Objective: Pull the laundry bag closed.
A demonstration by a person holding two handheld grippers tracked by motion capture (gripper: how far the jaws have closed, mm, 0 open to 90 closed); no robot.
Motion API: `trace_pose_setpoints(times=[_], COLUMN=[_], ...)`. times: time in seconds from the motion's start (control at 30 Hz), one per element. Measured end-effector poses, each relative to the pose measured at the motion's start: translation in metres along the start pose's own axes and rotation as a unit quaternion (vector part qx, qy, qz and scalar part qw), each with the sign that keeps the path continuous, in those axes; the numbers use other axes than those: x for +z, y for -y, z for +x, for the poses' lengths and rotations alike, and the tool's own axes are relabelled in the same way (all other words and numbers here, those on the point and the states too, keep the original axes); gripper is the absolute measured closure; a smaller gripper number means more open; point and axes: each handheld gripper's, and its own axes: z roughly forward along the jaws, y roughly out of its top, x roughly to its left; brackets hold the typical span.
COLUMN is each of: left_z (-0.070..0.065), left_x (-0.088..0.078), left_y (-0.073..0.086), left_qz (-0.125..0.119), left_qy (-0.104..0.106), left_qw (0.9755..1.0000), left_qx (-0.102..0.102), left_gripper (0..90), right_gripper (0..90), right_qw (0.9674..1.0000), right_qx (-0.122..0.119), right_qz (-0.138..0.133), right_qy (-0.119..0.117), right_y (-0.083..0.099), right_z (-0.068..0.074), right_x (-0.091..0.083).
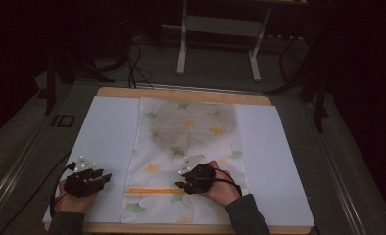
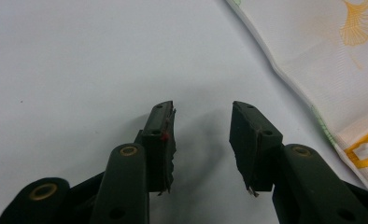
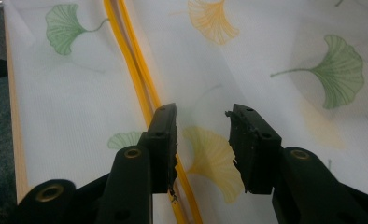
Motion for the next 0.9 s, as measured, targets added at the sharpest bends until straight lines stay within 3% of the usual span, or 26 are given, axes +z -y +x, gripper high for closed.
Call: trace_pose_setpoints(times=[0.9], left_z=[0.001], left_x=[-0.001], left_y=[0.001], left_qz=[-0.003], left_qy=[-0.001], left_qw=[1.0000], left_qx=[-0.002], left_gripper=[60.1], right_gripper=[65.0], right_qw=[0.9993], right_qx=[-0.027], right_qz=[-0.010], right_qy=[-0.021], right_y=[-0.032], right_z=[0.013], right_x=[0.024])
